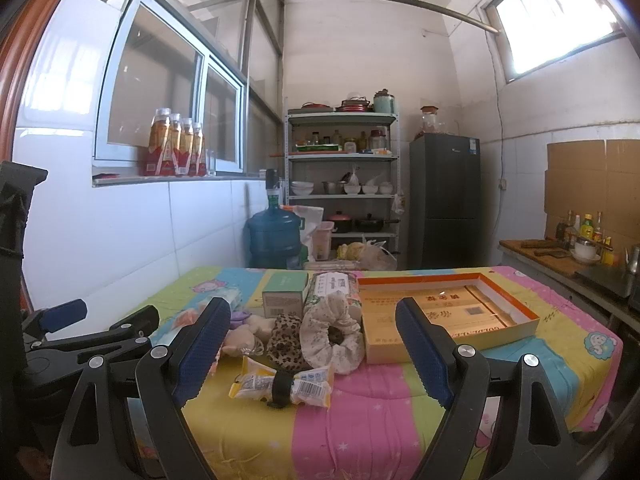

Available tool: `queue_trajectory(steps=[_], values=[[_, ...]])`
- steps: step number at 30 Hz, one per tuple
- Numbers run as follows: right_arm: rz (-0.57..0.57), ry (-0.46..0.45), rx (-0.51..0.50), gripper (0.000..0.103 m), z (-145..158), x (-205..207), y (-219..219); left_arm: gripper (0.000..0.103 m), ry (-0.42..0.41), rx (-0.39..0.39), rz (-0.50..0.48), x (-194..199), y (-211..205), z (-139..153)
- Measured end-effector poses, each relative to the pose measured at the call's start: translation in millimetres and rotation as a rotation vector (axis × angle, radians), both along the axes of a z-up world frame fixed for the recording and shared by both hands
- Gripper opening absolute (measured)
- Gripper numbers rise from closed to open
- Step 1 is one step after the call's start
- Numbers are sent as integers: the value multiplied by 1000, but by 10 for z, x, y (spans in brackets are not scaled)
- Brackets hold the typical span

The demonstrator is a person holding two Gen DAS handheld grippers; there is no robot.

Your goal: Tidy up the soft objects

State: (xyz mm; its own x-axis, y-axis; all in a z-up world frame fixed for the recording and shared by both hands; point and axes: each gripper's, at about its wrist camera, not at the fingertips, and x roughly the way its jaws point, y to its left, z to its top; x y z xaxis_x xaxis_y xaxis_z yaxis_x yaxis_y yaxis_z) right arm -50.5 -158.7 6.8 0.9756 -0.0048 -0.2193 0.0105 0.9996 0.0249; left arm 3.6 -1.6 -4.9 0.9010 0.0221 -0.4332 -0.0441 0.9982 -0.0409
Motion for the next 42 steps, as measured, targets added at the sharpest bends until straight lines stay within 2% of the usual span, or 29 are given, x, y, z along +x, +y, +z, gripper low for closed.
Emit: queue_trajectory(steps=[42], values=[[5, 10, 2, 86, -64, -8, 42, 88, 1, 0, 3, -3, -2, 3]])
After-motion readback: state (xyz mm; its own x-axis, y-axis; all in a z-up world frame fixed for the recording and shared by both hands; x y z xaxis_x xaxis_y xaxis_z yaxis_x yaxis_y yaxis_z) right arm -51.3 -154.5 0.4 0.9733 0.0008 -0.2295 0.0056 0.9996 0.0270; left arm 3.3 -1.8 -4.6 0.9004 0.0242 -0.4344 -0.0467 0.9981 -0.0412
